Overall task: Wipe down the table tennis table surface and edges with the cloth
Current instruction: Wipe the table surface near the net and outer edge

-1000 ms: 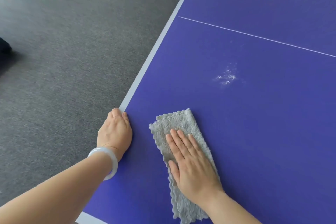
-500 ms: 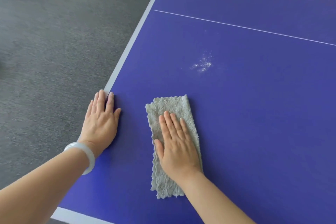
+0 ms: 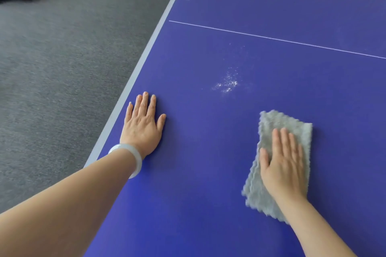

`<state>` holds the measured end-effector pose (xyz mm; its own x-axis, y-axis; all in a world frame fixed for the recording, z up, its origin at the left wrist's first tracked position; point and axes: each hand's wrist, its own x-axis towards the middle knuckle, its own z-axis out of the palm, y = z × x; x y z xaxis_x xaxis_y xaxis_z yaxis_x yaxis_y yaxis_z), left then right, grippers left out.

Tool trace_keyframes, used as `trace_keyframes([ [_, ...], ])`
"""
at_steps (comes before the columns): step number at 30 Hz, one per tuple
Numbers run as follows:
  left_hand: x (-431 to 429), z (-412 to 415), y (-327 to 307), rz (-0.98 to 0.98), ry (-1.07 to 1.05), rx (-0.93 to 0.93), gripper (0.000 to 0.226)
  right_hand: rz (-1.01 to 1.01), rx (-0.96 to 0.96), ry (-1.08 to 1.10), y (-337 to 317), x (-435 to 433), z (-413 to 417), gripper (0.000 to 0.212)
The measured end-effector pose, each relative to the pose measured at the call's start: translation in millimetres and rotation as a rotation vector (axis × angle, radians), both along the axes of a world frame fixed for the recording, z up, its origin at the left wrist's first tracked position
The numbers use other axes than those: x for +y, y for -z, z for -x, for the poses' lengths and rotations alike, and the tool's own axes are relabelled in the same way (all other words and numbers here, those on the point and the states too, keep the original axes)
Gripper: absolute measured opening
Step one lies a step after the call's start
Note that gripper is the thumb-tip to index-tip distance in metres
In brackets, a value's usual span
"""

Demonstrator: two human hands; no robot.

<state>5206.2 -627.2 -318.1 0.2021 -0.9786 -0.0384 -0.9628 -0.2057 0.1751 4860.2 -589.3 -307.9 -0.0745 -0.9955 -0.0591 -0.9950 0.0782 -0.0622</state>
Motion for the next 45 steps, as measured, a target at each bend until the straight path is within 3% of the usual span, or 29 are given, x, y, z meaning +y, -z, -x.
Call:
trace_keyframes([
  [3, 0.7, 1.1, -0.8, 0.006, -0.003, 0.023, 0.065, -0.025, -0.083, 0.226, -4.2, -34.7, -41.3, 0.066],
  [7, 3.5, -0.6, -3.1, 0.022, -0.003, 0.050, 0.062, 0.009, -0.086, -0.217, 3.0, -12.1, -125.1, 0.064],
  [9, 3.4, -1.7, -3.0, 0.034, -0.002, 0.059, 0.061, -0.004, -0.082, -0.449, 4.9, 8.1, -128.7, 0.065],
  [11, 3.4, -2.7, -2.5, 0.043, 0.000, 0.064, 0.061, 0.007, -0.092, -0.540, 3.3, 2.1, -99.2, 0.063],
  [13, 2.9, -3.1, -1.4, 0.057, -0.003, 0.071, 0.061, 0.058, -0.061, -0.436, 3.4, -22.1, -54.6, 0.064],
  [16, 2.1, -2.3, -1.4, 0.064, -0.008, 0.062, 0.061, 0.041, -0.008, -0.098, 1.4, -77.7, 0.8, 0.064],
  [20, 2.2, -2.3, -1.2, 0.062, -0.014, 0.051, 0.062, 0.007, -0.062, 0.189, -1.6, -124.8, -30.1, 0.061],
  [22, 2.7, -2.0, -1.6, 0.055, -0.021, 0.045, 0.061, 0.035, -0.103, 0.129, -0.5, -120.0, -68.4, 0.061],
  [26, 4.0, -1.2, -3.5, 0.035, -0.017, 0.031, 0.063, 0.071, -0.137, -0.241, 3.5, -57.0, -142.4, 0.059],
  [29, 3.5, -0.5, -5.7, 0.023, -0.023, 0.028, 0.065, 0.034, -0.148, -0.453, 3.8, -49.9, -135.5, 0.064],
  [31, 1.4, -0.9, -6.6, 0.024, -0.023, 0.028, 0.065, 0.043, -0.112, -0.390, 3.7, -83.5, -101.1, 0.066],
  [34, -1.1, 1.1, -7.3, 0.031, -0.021, 0.044, 0.064, 0.039, -0.060, -0.080, 7.0, -158.2, -47.0, 0.061],
  [38, 0.6, 0.1, -6.7, 0.026, -0.023, 0.042, 0.064, -0.002, -0.107, 0.128, 1.5, -230.3, -69.1, 0.062],
  [40, 1.2, -0.2, -6.4, 0.027, -0.028, 0.046, 0.064, -0.012, -0.146, 0.026, 1.8, -232.1, -111.8, 0.061],
  [45, 1.3, -1.8, -7.3, -0.001, -0.006, 0.027, 0.063, 0.028, -0.111, -0.630, 8.9, -125.7, -189.4, 0.065],
])
